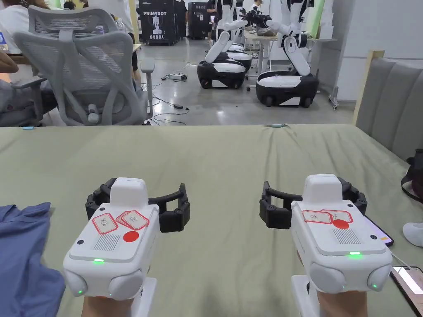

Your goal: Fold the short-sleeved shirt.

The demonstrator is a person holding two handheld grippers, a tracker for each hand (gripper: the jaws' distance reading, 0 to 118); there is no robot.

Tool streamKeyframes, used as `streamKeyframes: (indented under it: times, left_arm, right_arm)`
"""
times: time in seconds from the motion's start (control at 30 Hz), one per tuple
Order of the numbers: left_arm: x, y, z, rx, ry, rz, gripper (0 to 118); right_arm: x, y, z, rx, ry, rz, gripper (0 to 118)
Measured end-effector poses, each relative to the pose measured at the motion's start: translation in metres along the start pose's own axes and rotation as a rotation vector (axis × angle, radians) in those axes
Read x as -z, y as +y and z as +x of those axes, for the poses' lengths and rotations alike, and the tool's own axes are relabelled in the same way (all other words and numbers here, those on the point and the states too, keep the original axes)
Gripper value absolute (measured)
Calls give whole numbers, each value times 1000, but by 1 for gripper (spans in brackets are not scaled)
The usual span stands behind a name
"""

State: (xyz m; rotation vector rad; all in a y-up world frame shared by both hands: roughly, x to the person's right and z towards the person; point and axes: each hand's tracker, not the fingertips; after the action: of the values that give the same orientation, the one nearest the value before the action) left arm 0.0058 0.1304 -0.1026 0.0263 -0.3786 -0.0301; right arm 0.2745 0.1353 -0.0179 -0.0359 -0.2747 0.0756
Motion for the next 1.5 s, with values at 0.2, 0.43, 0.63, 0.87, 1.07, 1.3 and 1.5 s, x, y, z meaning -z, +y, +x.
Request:
streamKeyframes:
  times: [0.2,0.43,0.63,0.87,1.07,1.3,1.5]
  left_arm:
    - [-2,0,-2,-4,3,6,118]
    - [-1,-1,-2,-4,6,2,118]
    - [-1,-3,-1,-3,4,-1,118]
    - [-4,-1,0,0,2,7,118]
    - [-7,-1,-1,-8,5,7,118]
    - [-8,-2,0,-1,3,1,118]
    - [-8,-2,1,-1,1,3,118]
  right_arm:
    - [-1,2,0,-2,9,1,118]
    - [-2,1,-1,-19,12,1,118]
    - [-4,1,0,-10,16,8,118]
    - [-6,1,0,-4,15,14,118]
    - [-8,2,0,20,33,2,118]
    - [-7,-2,-3,4,26,-6,118]
    - [-7,-2,-4,-2,26,-9,118]
